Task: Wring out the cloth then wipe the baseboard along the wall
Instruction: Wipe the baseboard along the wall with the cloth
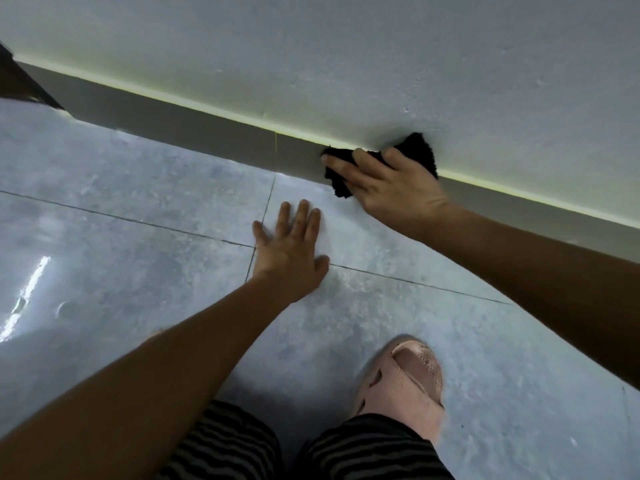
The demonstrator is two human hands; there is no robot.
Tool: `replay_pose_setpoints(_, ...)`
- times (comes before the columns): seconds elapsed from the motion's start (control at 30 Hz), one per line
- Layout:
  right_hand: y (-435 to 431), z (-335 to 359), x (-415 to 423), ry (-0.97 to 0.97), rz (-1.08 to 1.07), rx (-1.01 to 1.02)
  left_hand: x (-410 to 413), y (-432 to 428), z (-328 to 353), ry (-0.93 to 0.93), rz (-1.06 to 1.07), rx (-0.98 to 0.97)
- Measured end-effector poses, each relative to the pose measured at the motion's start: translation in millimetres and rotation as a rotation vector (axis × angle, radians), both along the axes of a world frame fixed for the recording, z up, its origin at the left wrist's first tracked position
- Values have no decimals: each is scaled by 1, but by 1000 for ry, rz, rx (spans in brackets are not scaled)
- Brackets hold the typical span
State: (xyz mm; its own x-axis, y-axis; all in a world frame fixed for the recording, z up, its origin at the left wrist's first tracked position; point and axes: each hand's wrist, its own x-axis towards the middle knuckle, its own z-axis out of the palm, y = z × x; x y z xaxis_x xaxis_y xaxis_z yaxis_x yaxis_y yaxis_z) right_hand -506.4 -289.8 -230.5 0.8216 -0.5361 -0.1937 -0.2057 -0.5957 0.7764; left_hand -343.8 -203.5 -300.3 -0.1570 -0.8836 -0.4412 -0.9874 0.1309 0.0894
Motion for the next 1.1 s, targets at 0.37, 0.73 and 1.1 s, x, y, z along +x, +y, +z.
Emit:
replay_pose_setpoints(0.37, -3, -14, -75, 133, -24, 70, -22, -4, -16, 90, -67, -94)
replay_pose_setpoints(0.73, -10, -15, -49, 30, 71, 44, -31, -7, -23, 42, -116, -104)
replay_pose_setpoints(1.1, -1, 14, -99, 305, 21, 54, -37, -1, -25, 121, -96, -182)
